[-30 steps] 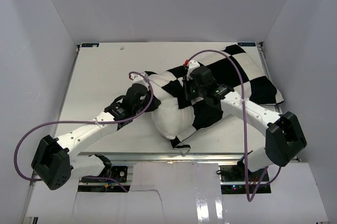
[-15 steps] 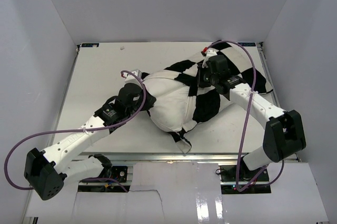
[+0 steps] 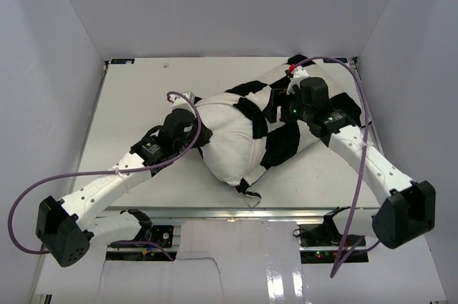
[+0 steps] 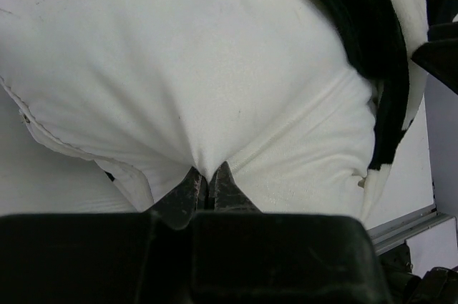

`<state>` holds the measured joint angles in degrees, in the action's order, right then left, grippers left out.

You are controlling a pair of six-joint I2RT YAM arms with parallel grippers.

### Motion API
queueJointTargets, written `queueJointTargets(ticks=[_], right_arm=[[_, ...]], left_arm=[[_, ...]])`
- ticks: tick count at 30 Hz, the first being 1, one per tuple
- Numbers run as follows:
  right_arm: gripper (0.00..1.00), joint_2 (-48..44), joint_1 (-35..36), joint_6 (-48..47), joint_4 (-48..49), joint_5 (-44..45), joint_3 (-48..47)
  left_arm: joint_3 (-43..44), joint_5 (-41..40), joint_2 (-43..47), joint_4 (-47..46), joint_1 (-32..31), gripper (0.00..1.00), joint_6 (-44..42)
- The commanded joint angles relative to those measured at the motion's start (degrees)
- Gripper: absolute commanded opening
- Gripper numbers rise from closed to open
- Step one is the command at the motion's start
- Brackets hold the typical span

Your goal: Remove the pillowcase from the pillow

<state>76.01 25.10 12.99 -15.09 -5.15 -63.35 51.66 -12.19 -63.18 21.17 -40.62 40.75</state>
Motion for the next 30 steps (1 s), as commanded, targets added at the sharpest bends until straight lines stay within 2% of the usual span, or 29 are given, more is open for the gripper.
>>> queueJointTargets(ticks=[1, 5, 11, 16, 25, 28, 30], right_arm=[[0.77, -7.0, 1.3, -1.3, -1.2, -2.4, 3.3], [0.8, -14.2, 5.3, 0.0, 0.3, -5.5, 10.0], [0.73, -19.0, 14.6, 0.3, -0.1, -3.7, 12.4], [0.67, -19.6, 17.1, 2.1, -1.7, 2.9, 15.7], [0.64, -22.5, 21.0, 6.3, 3.6, 3.0, 22.8], [0.57, -22.7, 21.1, 7.2, 5.3, 5.0, 24.1], [0.48, -23.3, 21.1, 8.0, 7.4, 8.8, 25.9]], left_arm=[[4.3, -0.8, 0.1, -0.9, 0.5, 0.0, -1.1], [6.1, 0.1, -1.9, -0.9, 0.5, 0.0, -1.2], [7.1, 1.5, -4.3, -0.9, 0.5, 0.0, -0.4], [7.9, 2.0, -5.7, -0.9, 0.5, 0.0, 0.1], [12.2, 4.5, -9.1, -0.7, 0.5, 0.0, 1.1], [13.8, 5.2, -10.1, -0.7, 0.5, 0.0, 1.0], [15.6, 5.1, -11.2, -0.4, 0.4, 0.0, 0.6]])
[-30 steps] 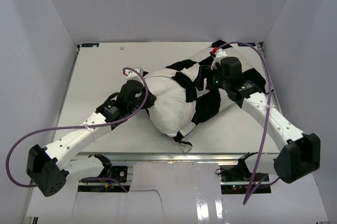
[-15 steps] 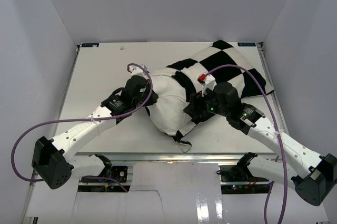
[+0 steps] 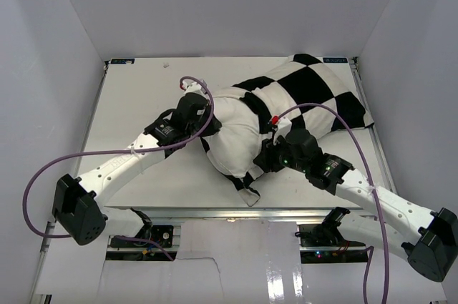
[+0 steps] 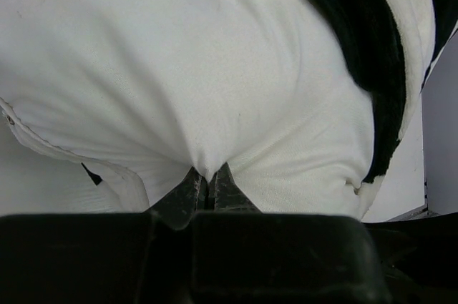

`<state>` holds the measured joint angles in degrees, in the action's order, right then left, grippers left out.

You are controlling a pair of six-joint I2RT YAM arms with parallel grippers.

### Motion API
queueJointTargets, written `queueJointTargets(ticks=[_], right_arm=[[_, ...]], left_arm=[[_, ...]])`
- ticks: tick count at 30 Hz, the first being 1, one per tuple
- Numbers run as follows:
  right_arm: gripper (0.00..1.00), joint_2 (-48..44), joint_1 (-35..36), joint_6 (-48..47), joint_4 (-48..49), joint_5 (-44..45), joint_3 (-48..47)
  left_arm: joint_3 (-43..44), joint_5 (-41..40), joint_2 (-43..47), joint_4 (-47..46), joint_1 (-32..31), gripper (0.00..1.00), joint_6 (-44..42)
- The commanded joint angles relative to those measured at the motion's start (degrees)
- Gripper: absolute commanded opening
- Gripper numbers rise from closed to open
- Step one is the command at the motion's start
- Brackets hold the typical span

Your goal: Remove the pillowcase from the pillow

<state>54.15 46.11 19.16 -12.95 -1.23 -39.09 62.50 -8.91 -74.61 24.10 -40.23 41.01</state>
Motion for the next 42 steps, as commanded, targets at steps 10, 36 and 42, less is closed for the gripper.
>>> queueJointTargets(ticks=[10, 36, 42], right_arm=[[0.08, 0.5, 0.0, 4.9, 7.6, 17.2, 5.4], [0.3, -5.0, -12.0, 0.3, -4.4, 17.1, -0.6], [0.57, -6.1, -11.9, -5.6, -5.9, 7.6, -12.0]], left_arm=[[9.7, 3.3, -1.3, 0.0, 0.7, 0.0, -0.7], [7.0, 30.1, 1.7, -0.7, 14.6, 0.0, -4.5], [-1.1, 28.9, 4.4, -4.0, 14.0, 0.0, -4.2]])
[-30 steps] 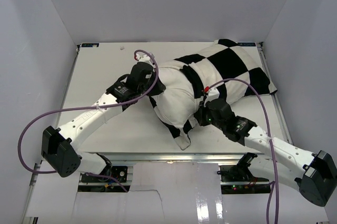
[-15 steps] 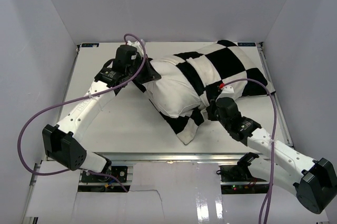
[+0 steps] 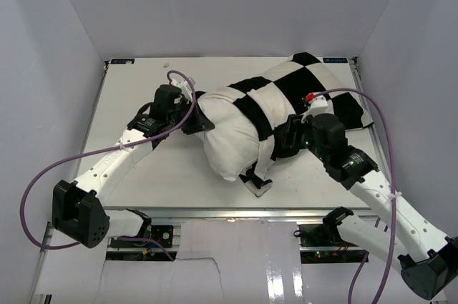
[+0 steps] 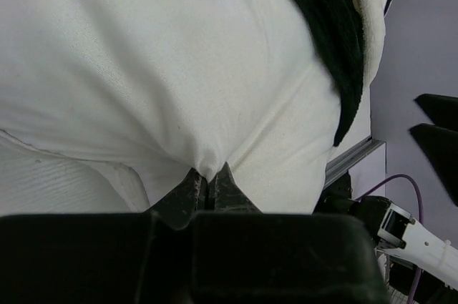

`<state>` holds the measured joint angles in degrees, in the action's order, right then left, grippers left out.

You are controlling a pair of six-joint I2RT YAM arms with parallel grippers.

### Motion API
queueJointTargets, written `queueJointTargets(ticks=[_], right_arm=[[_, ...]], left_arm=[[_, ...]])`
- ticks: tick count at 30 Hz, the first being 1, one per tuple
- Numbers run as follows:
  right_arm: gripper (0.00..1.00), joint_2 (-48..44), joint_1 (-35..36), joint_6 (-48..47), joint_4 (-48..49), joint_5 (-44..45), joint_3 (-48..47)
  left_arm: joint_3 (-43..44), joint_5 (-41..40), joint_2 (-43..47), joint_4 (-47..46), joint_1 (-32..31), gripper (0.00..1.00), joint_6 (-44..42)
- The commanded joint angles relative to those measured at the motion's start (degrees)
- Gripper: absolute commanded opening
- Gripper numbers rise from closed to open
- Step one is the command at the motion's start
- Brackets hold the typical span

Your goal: Remove the pillowcase from the pillow

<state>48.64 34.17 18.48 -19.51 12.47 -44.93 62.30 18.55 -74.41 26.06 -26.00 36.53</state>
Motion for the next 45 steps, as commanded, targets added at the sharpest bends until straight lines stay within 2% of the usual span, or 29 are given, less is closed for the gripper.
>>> queueJointTargets(ticks=[1, 5, 7, 10, 12, 17, 21, 24, 25, 27, 31, 34, 41, 43, 44, 45], right_arm=[[0.6, 0.0, -0.1, -7.0, 1.8, -7.7, -7.2], [0.68, 7.7, -0.1, -12.9, 7.1, -15.8, -14.6], [0.73, 15.6, -0.1, -14.7, 6.8, -18.4, -20.9], [0.78, 23.9, -0.1, -16.4, 9.2, -22.2, -23.8], [0.79, 28.4, -0.1, -16.3, 12.8, -24.9, -24.4], [0.8, 40.3, 0.7, -16.8, 14.1, -29.2, -32.0], [0.79, 44.3, 1.3, -17.2, 17.4, -31.9, -30.8], [0.68, 47.4, 1.2, -15.5, 18.2, -24.1, -32.3], [0.61, 48.5, 1.0, -13.9, 17.8, -21.6, -33.5], [0.54, 51.5, -1.3, -11.9, 17.1, -19.3, -35.7], [0.29, 57.7, -5.1, -8.3, 13.2, -14.3, -45.0], [0.2, 61.0, -7.5, -8.0, 10.6, -10.6, -48.4], [0.16, 62.6, -14.7, -5.0, 8.2, -7.4, -47.3], [0.16, 62.5, -15.9, -3.8, 7.3, -9.4, -46.9], [0.18, 61.9, -15.8, -4.2, 7.1, -13.7, -47.0], [0.24, 61.4, -15.6, -5.5, 7.0, -17.4, -47.0]], left_arm=[[-1.7, 1.4, 4.8, -6.3, -0.4, 0.0, 0.3], [-6.0, -0.3, 6.6, -8.0, -2.2, 0.0, 0.2], [-7.5, -0.8, 7.6, -9.1, -3.6, 0.0, 0.5], [-9.6, -1.1, 10.2, -9.9, -4.8, 0.0, 1.1], [-10.3, -2.1, 12.1, -9.7, -5.6, 0.0, 0.8], [-11.3, -4.8, 13.9, -9.1, -6.0, 0.0, 0.4], [-11.5, -3.9, 13.0, -9.0, -6.1, 0.0, 0.3], [-11.1, -5.1, 13.4, -8.5, -6.1, 0.0, 0.1], [-10.8, -5.4, 13.5, -8.2, -6.1, 0.0, 0.1], [-9.5, -6.5, 14.5, -6.6, -6.2, 0.0, 0.1], [-6.4, -9.9, 18.3, -2.5, -6.2, 0.0, 0.6], [-3.2, -15.0, 22.3, 2.0, -6.2, 0.0, 0.9], [-0.1, -25.5, 28.8, 8.6, -6.1, 0.0, 2.5], [-0.8, -29.2, 29.6, 8.8, -6.2, 0.0, 2.4], [-1.0, -30.0, 29.4, 8.7, -6.1, 0.0, 2.3], [-1.5, -30.1, 28.0, 8.5, -6.1, 0.0, 2.1]])
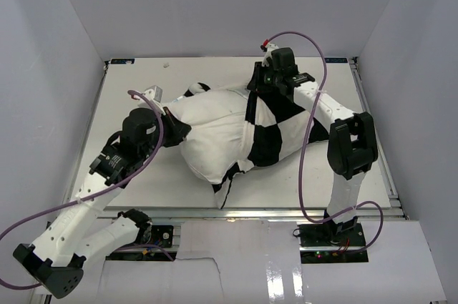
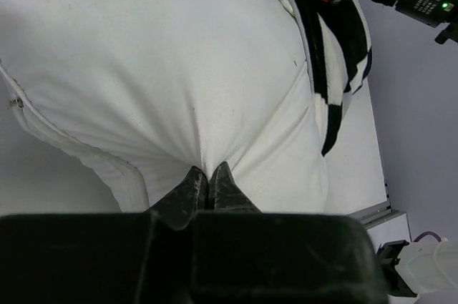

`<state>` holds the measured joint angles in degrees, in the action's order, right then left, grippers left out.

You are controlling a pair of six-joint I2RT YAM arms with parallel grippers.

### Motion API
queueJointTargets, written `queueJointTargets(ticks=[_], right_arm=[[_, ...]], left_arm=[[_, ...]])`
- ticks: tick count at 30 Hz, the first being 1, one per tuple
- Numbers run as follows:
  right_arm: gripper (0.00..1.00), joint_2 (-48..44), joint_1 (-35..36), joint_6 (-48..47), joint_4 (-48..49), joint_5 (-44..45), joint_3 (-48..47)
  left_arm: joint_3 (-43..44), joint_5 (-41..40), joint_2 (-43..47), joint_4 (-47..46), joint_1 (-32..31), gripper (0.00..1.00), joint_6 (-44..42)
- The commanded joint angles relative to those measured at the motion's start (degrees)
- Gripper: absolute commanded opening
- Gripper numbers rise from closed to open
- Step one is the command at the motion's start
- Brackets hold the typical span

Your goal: Remove the pillowcase from the pillow

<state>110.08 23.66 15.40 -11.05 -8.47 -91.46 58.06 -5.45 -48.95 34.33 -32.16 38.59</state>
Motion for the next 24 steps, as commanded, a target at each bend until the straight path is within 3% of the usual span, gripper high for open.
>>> queueJointTargets(ticks=[1, 2, 3, 6, 11, 19, 24], right_arm=[[0.29, -1.7, -4.0, -3.0, -1.6, 0.3, -0.6], [0.36, -3.0, -3.1, -3.4, -2.2, -1.8, -0.5], [0.51, -4.6, -2.0, -4.9, -2.8, -1.9, -0.1], [0.73, -11.9, 1.3, -5.8, -4.2, -5.6, 1.8], [0.9, -26.0, 3.8, -4.3, -6.0, -6.6, 9.8], [0.86, -48.2, 11.8, -1.6, -2.2, -8.0, 34.8], [0.81, -55.8, 19.7, 2.3, 0.0, -4.8, 46.1]], left_arm=[[2.5, -5.3, 1.8, -0.7, 0.1, 0.0, 0.0], [2.1, -4.5, 1.1, -1.4, 0.0, 0.0, 0.0], [1.7, -3.6, -0.2, -2.5, 0.1, 0.0, 0.3], [0.6, -1.8, -2.6, -5.6, 0.0, 0.0, 0.4], [2.4, -0.4, -8.3, -7.5, 0.0, 0.0, 0.3], [5.7, 2.2, -12.9, -9.3, 0.0, 0.0, 1.3], [8.7, 4.1, -14.2, -9.4, 0.0, 0.0, 1.8]])
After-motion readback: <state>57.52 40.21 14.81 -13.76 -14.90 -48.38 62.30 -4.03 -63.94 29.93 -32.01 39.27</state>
